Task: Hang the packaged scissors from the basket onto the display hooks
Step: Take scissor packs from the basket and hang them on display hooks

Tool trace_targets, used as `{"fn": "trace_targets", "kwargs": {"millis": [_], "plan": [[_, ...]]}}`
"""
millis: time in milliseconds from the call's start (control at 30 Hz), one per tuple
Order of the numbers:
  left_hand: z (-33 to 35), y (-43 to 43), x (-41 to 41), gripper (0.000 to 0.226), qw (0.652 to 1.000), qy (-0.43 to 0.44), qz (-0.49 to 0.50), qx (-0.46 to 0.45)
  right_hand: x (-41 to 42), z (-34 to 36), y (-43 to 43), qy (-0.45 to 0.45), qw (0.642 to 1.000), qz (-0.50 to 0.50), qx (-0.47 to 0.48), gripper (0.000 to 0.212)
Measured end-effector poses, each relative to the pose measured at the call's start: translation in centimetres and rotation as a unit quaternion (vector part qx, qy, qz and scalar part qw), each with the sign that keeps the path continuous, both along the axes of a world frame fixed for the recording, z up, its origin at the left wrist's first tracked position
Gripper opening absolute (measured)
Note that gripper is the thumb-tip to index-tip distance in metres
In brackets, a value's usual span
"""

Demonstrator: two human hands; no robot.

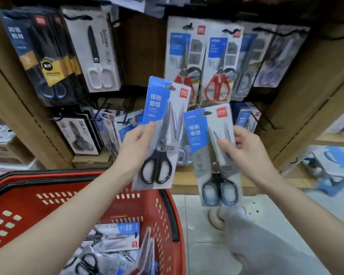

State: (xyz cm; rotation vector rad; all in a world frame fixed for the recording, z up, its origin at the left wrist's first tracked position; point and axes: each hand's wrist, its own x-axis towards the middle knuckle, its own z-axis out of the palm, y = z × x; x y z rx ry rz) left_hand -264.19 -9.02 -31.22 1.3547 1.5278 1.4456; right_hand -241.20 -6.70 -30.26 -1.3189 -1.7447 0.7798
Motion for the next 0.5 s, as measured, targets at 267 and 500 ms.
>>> {"fn": "trace_targets", "kwargs": {"millis": [267,500], "plan": [[-3.5,5.5,6.2,0.037,0.997,0.015,-0.06,-0.035,9.9,-7.0,7.1,0.073,0.976,-0.178,-0.098,0.023],[-6.7,8.9,9.7,0.037,0.991,0.022,-0.113,-0.073,14.4,-13.2,11.9,0.06,0.941,-0.284,-0.172,0.03]]}}
